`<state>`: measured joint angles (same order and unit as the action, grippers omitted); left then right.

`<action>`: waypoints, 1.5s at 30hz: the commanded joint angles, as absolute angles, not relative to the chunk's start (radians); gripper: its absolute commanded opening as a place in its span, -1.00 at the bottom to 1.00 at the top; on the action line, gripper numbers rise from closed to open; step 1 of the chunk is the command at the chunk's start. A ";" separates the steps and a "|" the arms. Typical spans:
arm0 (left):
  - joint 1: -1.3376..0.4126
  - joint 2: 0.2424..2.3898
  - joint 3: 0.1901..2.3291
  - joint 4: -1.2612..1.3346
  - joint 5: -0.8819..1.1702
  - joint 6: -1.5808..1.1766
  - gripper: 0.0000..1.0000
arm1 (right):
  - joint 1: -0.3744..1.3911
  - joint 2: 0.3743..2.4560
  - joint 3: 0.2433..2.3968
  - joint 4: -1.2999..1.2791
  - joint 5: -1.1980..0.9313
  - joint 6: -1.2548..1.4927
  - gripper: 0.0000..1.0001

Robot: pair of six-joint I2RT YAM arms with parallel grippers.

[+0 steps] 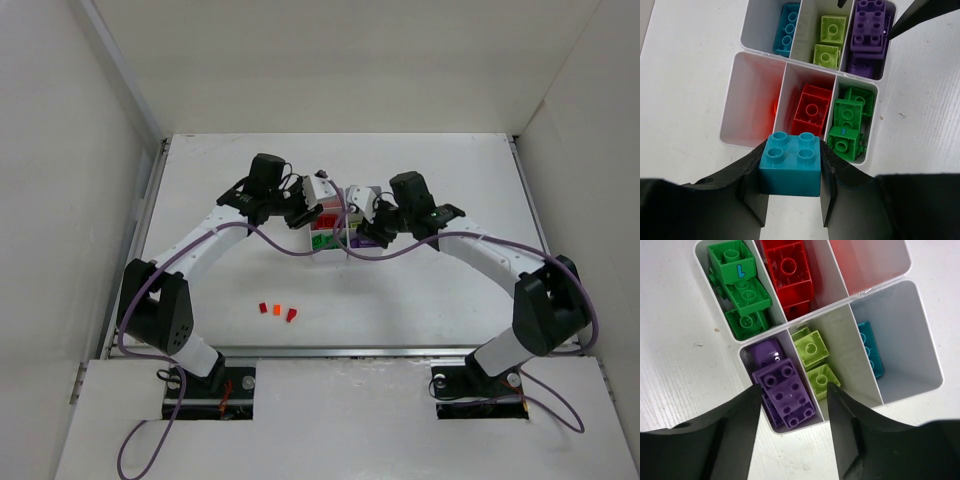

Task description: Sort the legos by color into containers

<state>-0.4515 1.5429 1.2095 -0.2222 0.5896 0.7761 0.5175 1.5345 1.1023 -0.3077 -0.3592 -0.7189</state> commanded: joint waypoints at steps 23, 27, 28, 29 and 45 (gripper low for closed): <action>-0.551 1.660 1.308 0.098 0.582 0.543 -1.00 | 0.328 1.378 1.131 -0.112 0.075 -0.180 0.28; -0.592 1.742 1.385 0.147 0.497 0.483 -1.00 | 0.295 1.316 1.057 -0.077 0.143 -0.146 0.36; -0.592 1.753 1.397 0.161 0.465 0.473 -1.00 | 0.295 1.302 1.040 -0.068 0.153 -0.146 0.41; -0.603 1.764 1.417 0.161 0.453 0.472 -1.00 | 0.295 1.290 1.025 -0.046 0.184 -0.146 0.44; -0.640 1.848 1.378 0.299 0.414 0.570 -1.00 | 0.276 1.258 0.965 0.006 0.184 -0.175 0.50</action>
<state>-0.6296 1.8420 1.3838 0.2161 0.4244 0.5251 0.2817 1.2705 0.9653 -0.0574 0.1837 -0.1825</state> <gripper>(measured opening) 0.334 0.747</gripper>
